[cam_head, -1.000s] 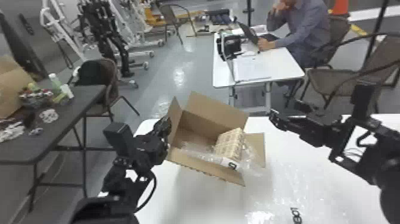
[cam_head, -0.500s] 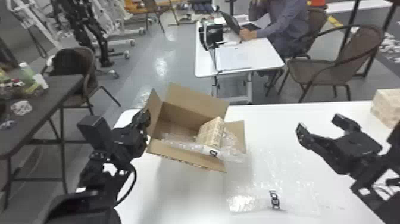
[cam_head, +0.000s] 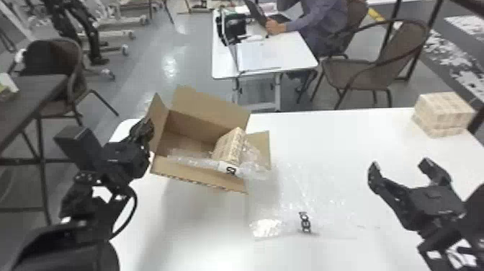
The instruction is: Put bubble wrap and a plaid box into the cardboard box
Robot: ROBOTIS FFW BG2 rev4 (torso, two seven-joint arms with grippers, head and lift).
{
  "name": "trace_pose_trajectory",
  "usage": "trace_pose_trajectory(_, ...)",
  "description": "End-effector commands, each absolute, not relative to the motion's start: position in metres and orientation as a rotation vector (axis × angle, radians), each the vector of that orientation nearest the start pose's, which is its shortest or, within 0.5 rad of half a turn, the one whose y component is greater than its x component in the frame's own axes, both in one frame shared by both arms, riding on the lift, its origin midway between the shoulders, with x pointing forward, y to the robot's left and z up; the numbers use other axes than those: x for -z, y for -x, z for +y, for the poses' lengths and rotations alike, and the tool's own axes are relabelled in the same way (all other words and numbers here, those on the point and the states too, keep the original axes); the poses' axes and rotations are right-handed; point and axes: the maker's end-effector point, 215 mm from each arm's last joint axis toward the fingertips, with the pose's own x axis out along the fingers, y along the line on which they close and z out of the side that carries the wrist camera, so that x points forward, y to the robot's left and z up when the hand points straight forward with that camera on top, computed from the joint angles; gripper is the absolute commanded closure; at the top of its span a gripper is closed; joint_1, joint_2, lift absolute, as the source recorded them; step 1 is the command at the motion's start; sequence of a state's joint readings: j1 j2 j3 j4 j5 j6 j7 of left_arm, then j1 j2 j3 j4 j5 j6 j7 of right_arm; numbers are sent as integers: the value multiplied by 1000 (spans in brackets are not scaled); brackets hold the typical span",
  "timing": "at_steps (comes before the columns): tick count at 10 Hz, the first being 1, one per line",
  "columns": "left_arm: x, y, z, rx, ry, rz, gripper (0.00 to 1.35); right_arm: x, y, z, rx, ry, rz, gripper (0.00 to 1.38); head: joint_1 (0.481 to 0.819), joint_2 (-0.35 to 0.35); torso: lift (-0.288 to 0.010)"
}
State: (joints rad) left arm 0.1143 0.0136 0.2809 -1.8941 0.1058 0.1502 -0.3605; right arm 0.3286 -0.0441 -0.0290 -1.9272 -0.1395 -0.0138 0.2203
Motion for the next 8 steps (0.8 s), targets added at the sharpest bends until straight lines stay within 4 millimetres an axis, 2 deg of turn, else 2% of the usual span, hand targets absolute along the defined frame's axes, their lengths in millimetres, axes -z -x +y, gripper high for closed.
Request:
trace_pose_trajectory(1,276,-548,317,93,73,-53,1219,330,-491,-207,-203,-80,-23,214,683,115,-107)
trace_pose_trajectory(3,290,-548,328,71,114,-23,1219,334,-493,-206,-208,-77,-10,214,695,120,-107)
trace_pose_trajectory(6,340,-543,353,10,238,46,1219,337,-494,-204,-215,-79,3,214,695,142,-107)
trace_pose_trajectory(8,366,-538,366,-50,326,56,1219,339,-494,-202,-227,-79,12,214,695,159,-107)
